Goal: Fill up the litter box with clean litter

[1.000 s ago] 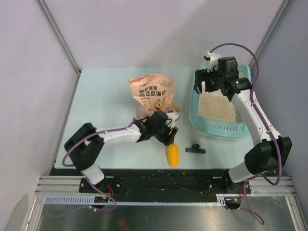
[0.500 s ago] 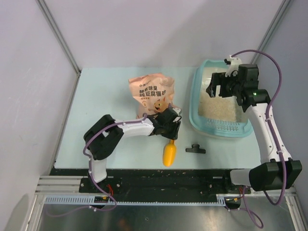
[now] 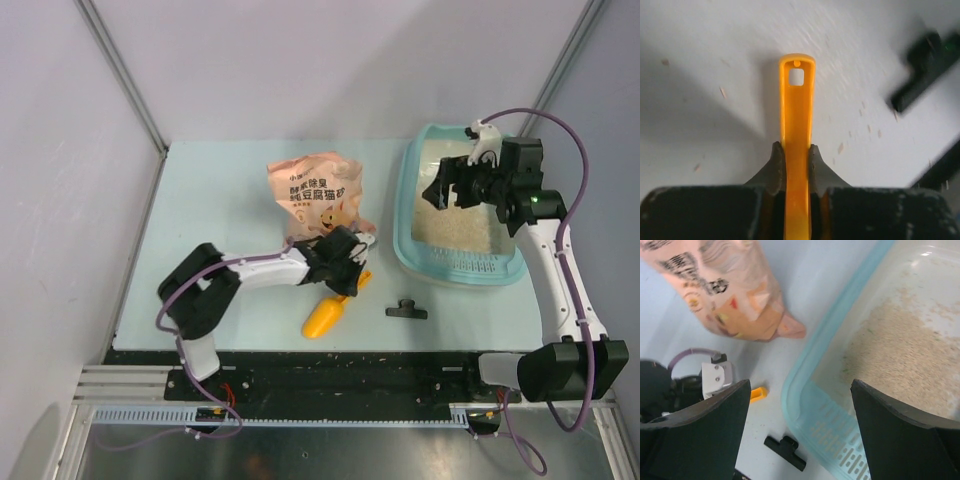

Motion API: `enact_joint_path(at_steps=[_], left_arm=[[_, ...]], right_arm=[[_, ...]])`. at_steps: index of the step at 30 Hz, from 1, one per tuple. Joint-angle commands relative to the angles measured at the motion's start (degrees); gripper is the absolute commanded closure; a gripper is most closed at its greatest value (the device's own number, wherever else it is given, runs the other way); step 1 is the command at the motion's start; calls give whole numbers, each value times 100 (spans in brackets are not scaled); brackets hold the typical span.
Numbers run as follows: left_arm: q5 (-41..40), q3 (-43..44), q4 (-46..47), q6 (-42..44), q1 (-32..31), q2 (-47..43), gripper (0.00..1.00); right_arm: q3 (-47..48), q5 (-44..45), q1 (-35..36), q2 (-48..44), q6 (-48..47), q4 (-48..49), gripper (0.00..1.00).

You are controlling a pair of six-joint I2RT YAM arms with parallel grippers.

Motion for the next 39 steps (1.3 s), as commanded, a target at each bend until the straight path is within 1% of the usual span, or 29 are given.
enact_joint_path(at_steps=[1,2,3,4,5,6,7,8,9,10,11,13,14,15,16,17,20,23,25,27,28,31,34,37,38,39], left_arm=[[2536,-310,68,1611,517,-1129,100],[3173,-327,16,1866,867,-1356,100],[3597,-258,-98,2312,1053,-1437,100],[3810,-161,-255,2578,1220,-1490,100],[3934,-39,-649,2807,1500,-1516,100],[4031,206,-835,3209,1634,-1508,100],[4215,348,-1028,3413,1757,-1464,100],[4434,480,-1431,3589,1941,-1429,100],[4515,716,-1574,3765,1995,-1368,100],[4603,805,-1688,3793,2030,-1358,100],[4664,876,-1785,3785,2074,-1367,100],[4691,973,-1813,3776,2074,-1463,100],[4674,1008,-1839,3845,2083,-1499,100],[4613,1087,-1874,4020,2101,-1534,100],[4638,1148,-1979,4083,2127,-1552,100],[4691,1227,-2041,4127,2206,-1560,100],[5033,1579,-2392,4154,2372,-1429,100],[5551,1887,-2665,3996,2522,-1289,100],[5736,1984,-2761,3890,2558,-1262,100],[5772,1993,-2779,3873,2558,-1253,100],[5807,2001,-2797,3864,2558,-1244,100],[5843,2010,-2797,3802,2558,-1227,100],[5948,2045,-2815,3706,2567,-1183,100],[6106,2098,-2823,3618,2584,-1139,100],[6141,2107,-2832,3600,2593,-1139,100],[6176,2124,-2841,3583,2602,-1130,100]], right_arm=[[429,-1611,180,119,-1082,-355,16],[438,-2179,215,14,-1964,-566,17],[429,-2359,285,-74,-2417,-629,18],[360,-2430,503,-170,-2900,-647,18],[350,-2275,697,-232,-3775,-786,19],[359,-2090,882,-259,-4227,-883,19],[350,-1906,1258,-251,-4562,-963,20],[350,-1582,1418,-224,-4809,-1033,24],[333,-1439,1568,-163,-5143,-999,26],[315,-1299,1761,-145,-5242,-929,27],[271,-1106,2076,-128,-5390,-780,28],[157,-903,2437,-119,-5917,-560,28],[0,-632,2787,-127,-6154,-376,27],[-71,-534,2930,-119,-6383,-322,28],[-150,-472,3036,-119,-6864,-226,28],[-307,-341,3246,-119,-7025,10,27],[-476,-260,3476,-93,-7754,336,27],[-538,-112,3722,39,-8369,206,27],[-660,-6,3889,66,-8415,485,27],[-879,283,4099,92,-8485,741,27],[-950,554,4179,101,-8494,1107,26],[-1091,899,4381,215,-8389,1680,26],[-1091,1128,4452,347,-8328,1945,28],[-1091,1233,4461,417,-8459,1920,41],[-1091,1260,4461,426,-8485,1893,53],[-1091,1278,4461,418,-8503,1850,60]])
